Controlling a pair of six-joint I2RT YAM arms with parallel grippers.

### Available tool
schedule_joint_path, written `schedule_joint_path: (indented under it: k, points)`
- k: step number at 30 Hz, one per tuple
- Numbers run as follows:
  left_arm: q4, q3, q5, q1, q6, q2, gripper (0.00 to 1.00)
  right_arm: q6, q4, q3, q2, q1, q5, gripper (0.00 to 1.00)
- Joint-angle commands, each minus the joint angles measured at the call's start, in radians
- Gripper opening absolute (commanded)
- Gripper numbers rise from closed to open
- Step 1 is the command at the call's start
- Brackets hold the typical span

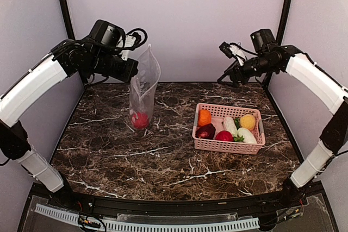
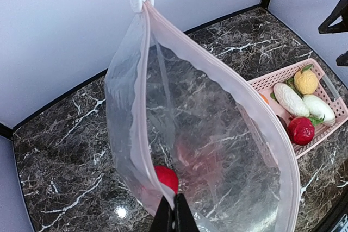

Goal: Place the food in the zip-top bag and seal the zipper
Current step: Pick up the fake fruit from the bin.

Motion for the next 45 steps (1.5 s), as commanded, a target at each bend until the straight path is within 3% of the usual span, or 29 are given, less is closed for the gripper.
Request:
schedule_joint_path:
  k: [1, 6, 14, 17, 21, 26, 30, 45]
  points:
    - [-0.135, 0.041, -0.007, 0.005, 0.086, 0.054, 0.01, -0.042, -0.091, -0.113, 0.010, -0.078, 0.043, 0.68]
    - [-0.095, 0.037, 0.129, 0.005, 0.065, 0.136, 0.01, -0.036, -0.124, -0.221, 0.025, -0.158, 0.034, 0.63]
    - [-0.059, 0.120, 0.233, 0.006, 0.035, 0.272, 0.01, -0.058, -0.083, -0.302, 0.047, -0.155, -0.024, 0.61]
    - [-0.035, 0.125, 0.239, 0.005, 0.017, 0.282, 0.01, -0.055, -0.065, -0.284, 0.091, -0.133, -0.041, 0.61]
    - [0.015, 0.105, 0.299, 0.005, 0.017, 0.282, 0.01, -0.037, -0.008, -0.267, 0.155, -0.088, -0.051, 0.70]
    - [0.038, 0.102, 0.275, 0.005, 0.083, 0.290, 0.01, -0.043, 0.062, -0.234, 0.233, -0.030, -0.014, 0.74]
    - [0.042, 0.102, 0.151, 0.007, 0.065, 0.295, 0.01, 0.003, 0.032, -0.113, 0.346, -0.014, -0.023, 0.72]
    - [0.112, 0.005, 0.213, 0.009, -0.042, 0.231, 0.01, -0.006, 0.054, -0.014, 0.487, 0.052, 0.099, 0.79]
